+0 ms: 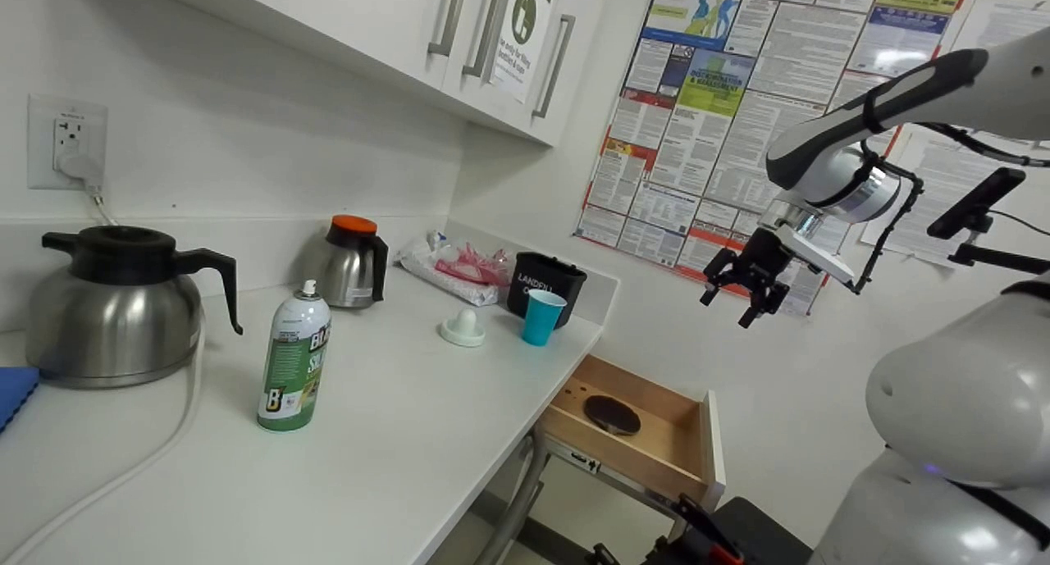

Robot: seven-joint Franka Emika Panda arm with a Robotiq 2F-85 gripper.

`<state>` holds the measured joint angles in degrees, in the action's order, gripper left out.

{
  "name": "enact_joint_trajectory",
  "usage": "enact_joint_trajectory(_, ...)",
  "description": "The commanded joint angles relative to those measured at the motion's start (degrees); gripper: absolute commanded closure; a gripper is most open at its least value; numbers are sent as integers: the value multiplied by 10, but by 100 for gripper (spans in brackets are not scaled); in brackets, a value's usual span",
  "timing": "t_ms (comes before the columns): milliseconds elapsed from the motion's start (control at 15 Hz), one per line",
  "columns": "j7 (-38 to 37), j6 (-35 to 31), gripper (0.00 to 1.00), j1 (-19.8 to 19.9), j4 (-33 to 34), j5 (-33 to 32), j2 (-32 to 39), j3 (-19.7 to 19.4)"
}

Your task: Close the bottom drawer on the right

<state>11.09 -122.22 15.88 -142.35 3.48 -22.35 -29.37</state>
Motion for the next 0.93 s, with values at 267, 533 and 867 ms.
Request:
enact_joint_trajectory(267, 19, -6, 0, 29, 80, 193, 104, -74)
enact_joint_trajectory(533, 41, 17, 0, 30, 129, 346, 215, -140)
enact_joint_trajectory(867, 73, 94, 0, 102, 198, 530, 377, -127)
